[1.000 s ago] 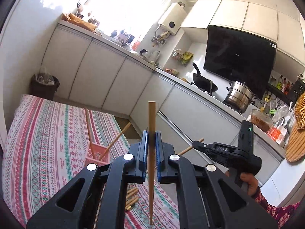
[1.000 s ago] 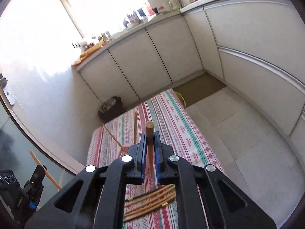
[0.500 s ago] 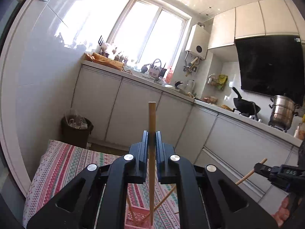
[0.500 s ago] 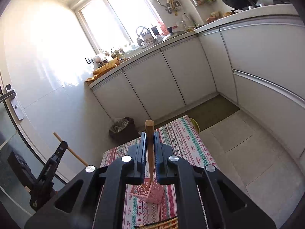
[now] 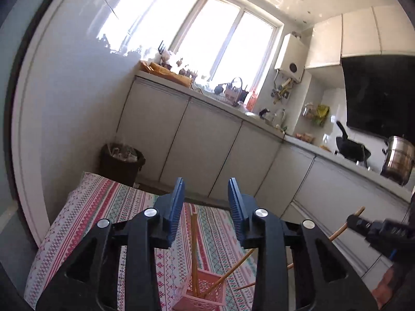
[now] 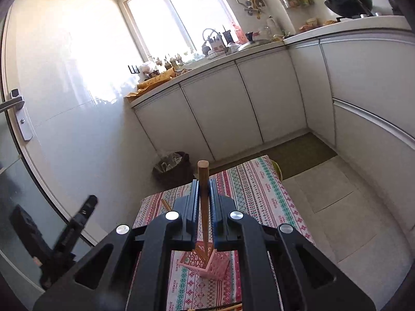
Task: Organize utensils
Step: 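Open both tools to drop the chopsticks into the pink cup, then withdraw both open tools from the pink cup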
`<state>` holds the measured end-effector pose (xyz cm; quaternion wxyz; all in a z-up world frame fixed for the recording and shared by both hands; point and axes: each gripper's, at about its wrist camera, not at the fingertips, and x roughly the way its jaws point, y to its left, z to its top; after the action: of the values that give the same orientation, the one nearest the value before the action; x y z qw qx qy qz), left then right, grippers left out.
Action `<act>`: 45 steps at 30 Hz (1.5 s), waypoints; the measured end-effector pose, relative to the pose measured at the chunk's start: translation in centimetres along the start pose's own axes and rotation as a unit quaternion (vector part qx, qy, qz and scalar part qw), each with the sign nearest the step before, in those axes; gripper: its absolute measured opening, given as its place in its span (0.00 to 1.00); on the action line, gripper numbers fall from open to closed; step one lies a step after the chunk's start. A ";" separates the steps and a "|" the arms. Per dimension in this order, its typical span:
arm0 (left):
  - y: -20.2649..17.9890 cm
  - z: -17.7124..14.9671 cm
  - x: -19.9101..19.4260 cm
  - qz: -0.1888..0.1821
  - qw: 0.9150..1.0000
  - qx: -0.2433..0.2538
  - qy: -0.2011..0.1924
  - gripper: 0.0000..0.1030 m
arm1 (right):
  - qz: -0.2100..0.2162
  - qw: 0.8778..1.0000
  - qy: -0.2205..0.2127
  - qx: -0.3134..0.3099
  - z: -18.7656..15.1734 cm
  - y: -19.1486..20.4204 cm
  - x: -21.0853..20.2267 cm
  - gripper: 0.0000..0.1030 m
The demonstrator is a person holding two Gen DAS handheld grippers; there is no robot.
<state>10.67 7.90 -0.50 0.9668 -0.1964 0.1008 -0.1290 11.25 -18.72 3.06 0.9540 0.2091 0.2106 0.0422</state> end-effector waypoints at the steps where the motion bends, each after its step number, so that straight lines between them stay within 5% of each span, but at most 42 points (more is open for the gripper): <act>1: 0.1 0.7 -1.2 -0.001 1.000 -0.013 -0.013 0.39 | -0.001 1.000 0.000 -0.004 -0.1 0.3 0.3 0.08; 8: 0.6 2.4 -6.9 -0.010 0.996 -0.060 -0.060 0.44 | -0.002 0.999 0.004 -0.038 -1.4 2.9 2.8 0.08; 13: 0.9 1.8 -6.1 0.000 0.997 -0.061 -0.036 0.46 | 0.008 0.996 0.053 -0.068 -3.7 3.8 6.5 0.08; 18: 1.4 1.7 -6.0 0.002 0.997 -0.071 -0.025 0.48 | 0.001 0.998 0.046 -0.037 -4.3 1.8 4.8 0.10; 21: 1.3 1.8 -6.3 -0.008 0.997 -0.074 -0.024 0.55 | -0.015 0.999 0.025 -0.041 -4.3 0.5 1.6 0.34; 23: 0.8 1.8 -6.6 -0.027 0.997 -0.067 -0.018 0.58 | -0.021 0.999 0.015 -0.036 -4.9 -0.9 -1.2 0.63; 24: 0.5 1.7 -6.9 -0.035 0.997 -0.061 -0.015 0.60 | -0.027 0.999 0.013 -0.035 -5.5 -1.8 -2.9 0.67; 32: -3.2 -0.4 -9.1 -0.075 0.997 0.005 -0.022 0.93 | -0.080 0.996 0.035 -0.018 -12.6 -9.4 -11.2 0.75; 34: -4.0 -1.6 -9.1 -0.084 0.996 0.018 -0.012 0.93 | -0.107 0.993 0.041 0.011 -12.5 -11.1 -11.7 0.76; 35: -4.5 -2.2 -8.8 -0.088 0.996 0.023 -0.003 0.93 | -0.093 0.995 0.012 0.018 -11.9 -11.6 -12.5 0.78; 38: -5.9 -4.4 -7.8 -0.094 0.995 0.033 0.026 0.93 | -0.149 0.988 -0.044 0.005 -11.4 -12.6 -13.9 0.91; 45: -8.5 -9.6 -5.0 -0.107 0.985 0.071 0.115 0.93 | -0.164 0.986 0.011 0.040 -12.4 -14.5 -13.4 0.93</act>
<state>1.80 -1.64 -5.00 0.9409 -0.1209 0.1802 -0.2598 -6.19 -29.47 -8.08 0.9365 0.2089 0.2543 -0.1210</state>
